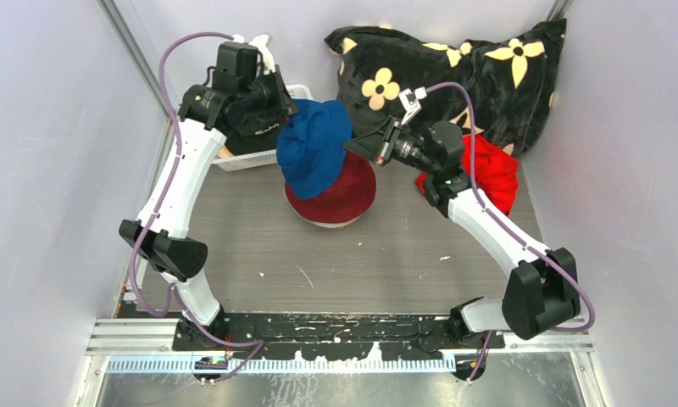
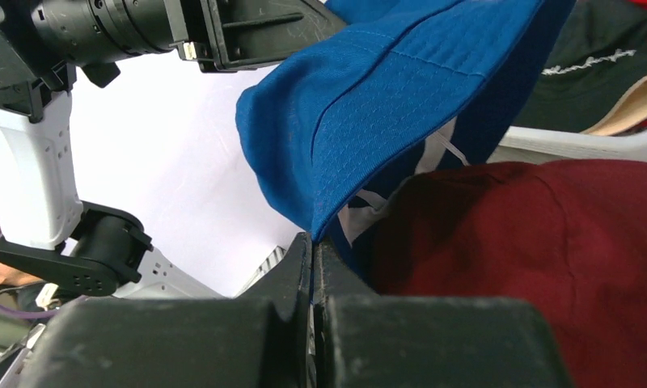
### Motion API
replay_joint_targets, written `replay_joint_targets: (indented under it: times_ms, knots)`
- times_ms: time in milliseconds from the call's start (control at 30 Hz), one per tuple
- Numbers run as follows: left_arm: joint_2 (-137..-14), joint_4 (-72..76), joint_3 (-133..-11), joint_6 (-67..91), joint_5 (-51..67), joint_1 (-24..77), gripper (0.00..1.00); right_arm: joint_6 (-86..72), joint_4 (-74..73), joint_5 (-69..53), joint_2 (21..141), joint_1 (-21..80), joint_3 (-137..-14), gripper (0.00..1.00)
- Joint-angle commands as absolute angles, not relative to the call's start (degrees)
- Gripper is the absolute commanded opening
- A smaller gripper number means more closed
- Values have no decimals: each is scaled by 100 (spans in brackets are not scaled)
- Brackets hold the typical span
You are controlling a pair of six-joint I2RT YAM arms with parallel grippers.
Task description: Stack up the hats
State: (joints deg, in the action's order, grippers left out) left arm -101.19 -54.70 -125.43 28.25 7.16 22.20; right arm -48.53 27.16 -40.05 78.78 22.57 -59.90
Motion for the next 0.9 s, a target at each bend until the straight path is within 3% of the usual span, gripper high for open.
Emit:
replay_joint_targets:
  times_ms: [0,167,467,600,667,867]
  knots:
    - [-10260,-5387,-12695,2760,794,2507,0,-4524,2447,-3949,7381,2036,-5780,1]
    - [-10374,-5344,-12571,2752,720,2765,8,-4428,2152,-3937,7136,1759,-5337,1]
    - [-9981,-4906,-12122,2617,-24,2861,37,-4045,1831,-3730,6971,1364,-4637,1]
    - [-9774,-4885,-12061,2444,-398,2857,39,-3887,1743,-3773,6958,1064,-4414,1]
    - [-9526,-4672,-11681,2431,-599,2848,39,-3813,1678,-3787,6953,930,-4308,1]
    - [-8396,-3313,-9886,2507,-1269,2823,54,-3650,1638,-3846,7245,842,-4156,1]
